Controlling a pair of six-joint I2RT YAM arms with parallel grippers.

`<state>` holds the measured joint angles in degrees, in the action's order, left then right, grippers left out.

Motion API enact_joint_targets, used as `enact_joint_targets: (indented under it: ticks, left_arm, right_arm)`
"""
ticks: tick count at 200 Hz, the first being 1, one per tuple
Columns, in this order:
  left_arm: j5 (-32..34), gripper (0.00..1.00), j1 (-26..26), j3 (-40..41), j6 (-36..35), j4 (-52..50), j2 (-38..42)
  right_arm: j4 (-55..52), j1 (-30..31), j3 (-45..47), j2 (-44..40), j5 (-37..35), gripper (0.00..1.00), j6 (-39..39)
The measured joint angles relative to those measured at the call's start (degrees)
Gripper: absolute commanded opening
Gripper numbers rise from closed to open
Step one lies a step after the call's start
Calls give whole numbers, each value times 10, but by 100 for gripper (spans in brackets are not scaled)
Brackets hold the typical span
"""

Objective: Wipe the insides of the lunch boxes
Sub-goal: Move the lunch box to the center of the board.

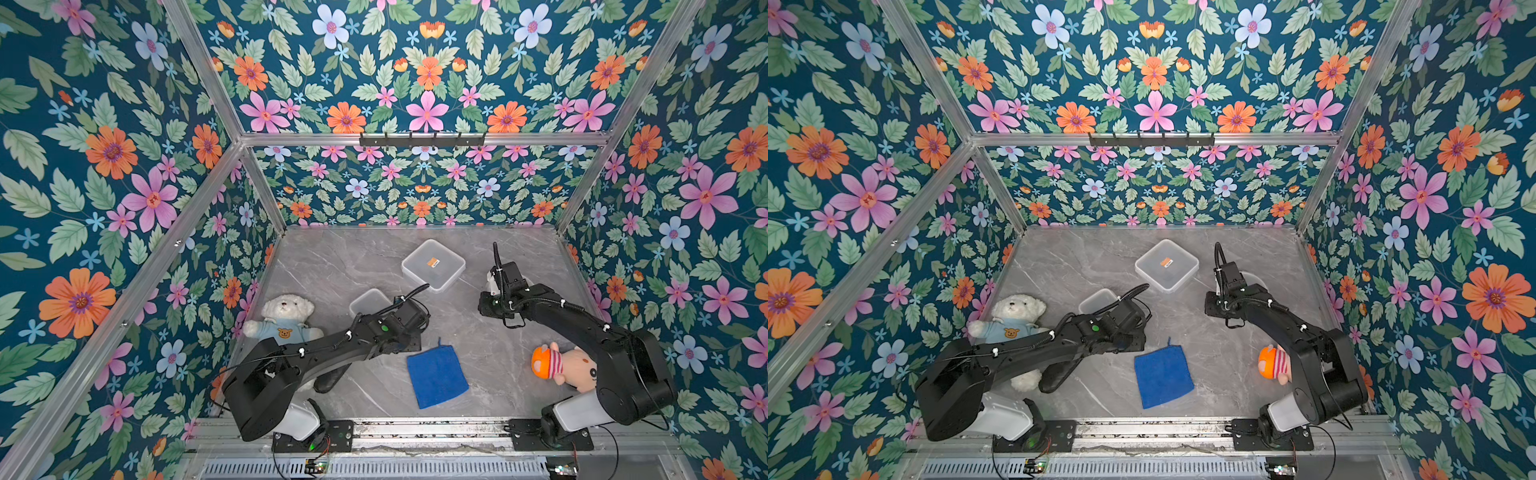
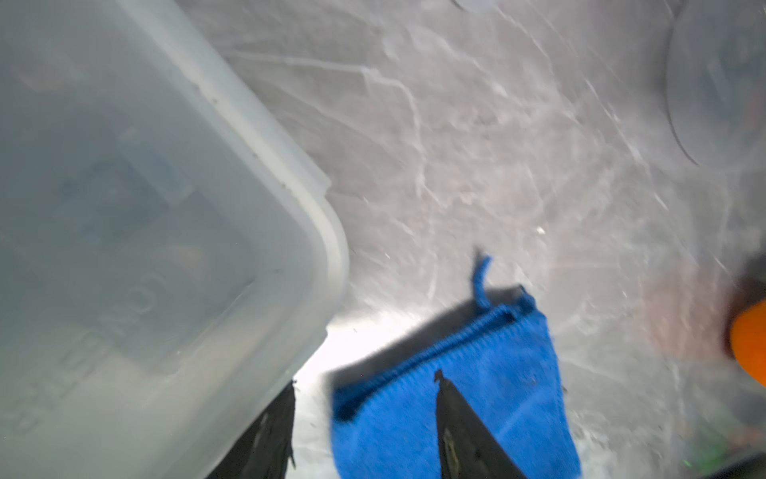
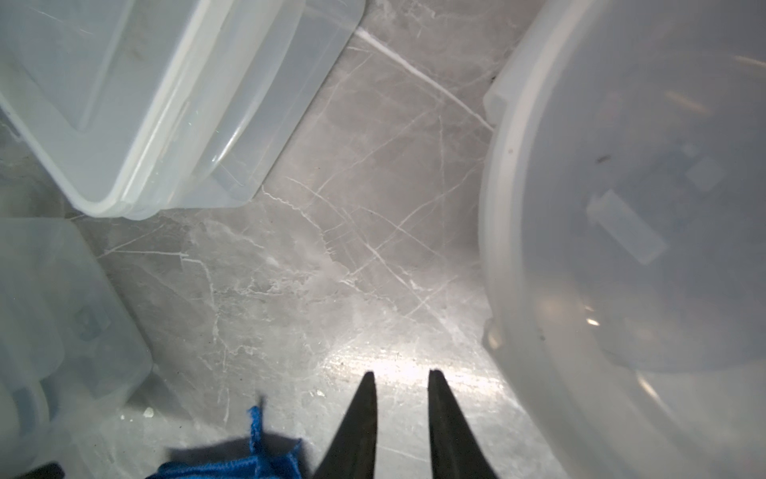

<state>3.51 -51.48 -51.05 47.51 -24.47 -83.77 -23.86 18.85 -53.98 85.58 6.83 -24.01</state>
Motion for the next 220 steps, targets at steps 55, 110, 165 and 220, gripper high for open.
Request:
enact_joint_targets:
  ticks: [55, 110, 165, 220]
  left_arm:
    - [13, 57, 122, -21, -91, -7, -24]
    - [3, 60, 176, -98, -150, 0, -92]
    - [1, 65, 219, -221, -178, 7, -180]
    - [-77, 68, 218, -389, -174, 83, -314]
  right_arm:
    - [-3, -31, -40, 60, -5, 25, 7]
    - [-5, -102, -81, 76, -9, 26, 17]
    - [17, -103, -110, 96, 102, 58, 11]
    - [87, -57, -134, 167, 206, 68, -48]
